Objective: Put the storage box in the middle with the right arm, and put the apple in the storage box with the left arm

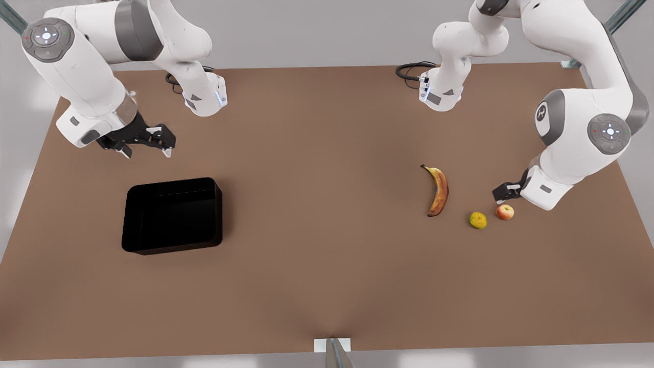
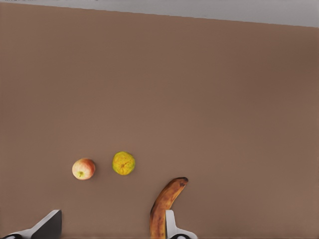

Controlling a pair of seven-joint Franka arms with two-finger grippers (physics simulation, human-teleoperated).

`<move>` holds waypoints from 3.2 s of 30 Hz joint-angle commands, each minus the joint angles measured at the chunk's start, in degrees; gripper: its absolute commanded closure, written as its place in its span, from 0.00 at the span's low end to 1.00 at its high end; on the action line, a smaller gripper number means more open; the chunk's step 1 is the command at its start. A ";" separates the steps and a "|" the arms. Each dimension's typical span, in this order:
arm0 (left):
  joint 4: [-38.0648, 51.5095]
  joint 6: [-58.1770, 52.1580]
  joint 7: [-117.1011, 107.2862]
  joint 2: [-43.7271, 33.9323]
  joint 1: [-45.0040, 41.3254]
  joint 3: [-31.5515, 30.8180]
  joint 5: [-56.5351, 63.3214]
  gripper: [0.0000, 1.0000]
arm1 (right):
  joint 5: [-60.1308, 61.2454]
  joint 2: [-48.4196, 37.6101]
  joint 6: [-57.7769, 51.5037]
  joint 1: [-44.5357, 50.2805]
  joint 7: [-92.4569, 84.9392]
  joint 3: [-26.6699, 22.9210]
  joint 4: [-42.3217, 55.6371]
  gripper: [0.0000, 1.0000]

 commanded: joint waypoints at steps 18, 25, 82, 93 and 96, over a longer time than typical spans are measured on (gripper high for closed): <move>-33.23 28.08 3.74 4.29 8.27 -0.17 0.50 0.00 | -0.09 6.03 34.39 10.57 3.23 0.81 -30.01 0.00; -36.58 29.49 10.24 5.07 15.57 -0.26 0.59 0.00 | -0.26 7.44 45.63 7.67 1.03 0.46 -38.01 0.00; -33.41 45.75 22.55 18.00 18.47 0.27 2.35 0.27 | -0.35 16.85 51.26 17.69 4.89 -4.02 -31.51 0.79; -33.41 45.75 22.55 18.00 18.38 0.27 2.35 0.29 | -0.26 22.38 51.09 33.76 20.44 -7.27 -21.49 0.79; -33.41 45.75 22.46 17.91 18.47 0.27 2.35 0.30 | -0.26 25.46 51.09 38.51 25.54 -8.51 -17.27 0.79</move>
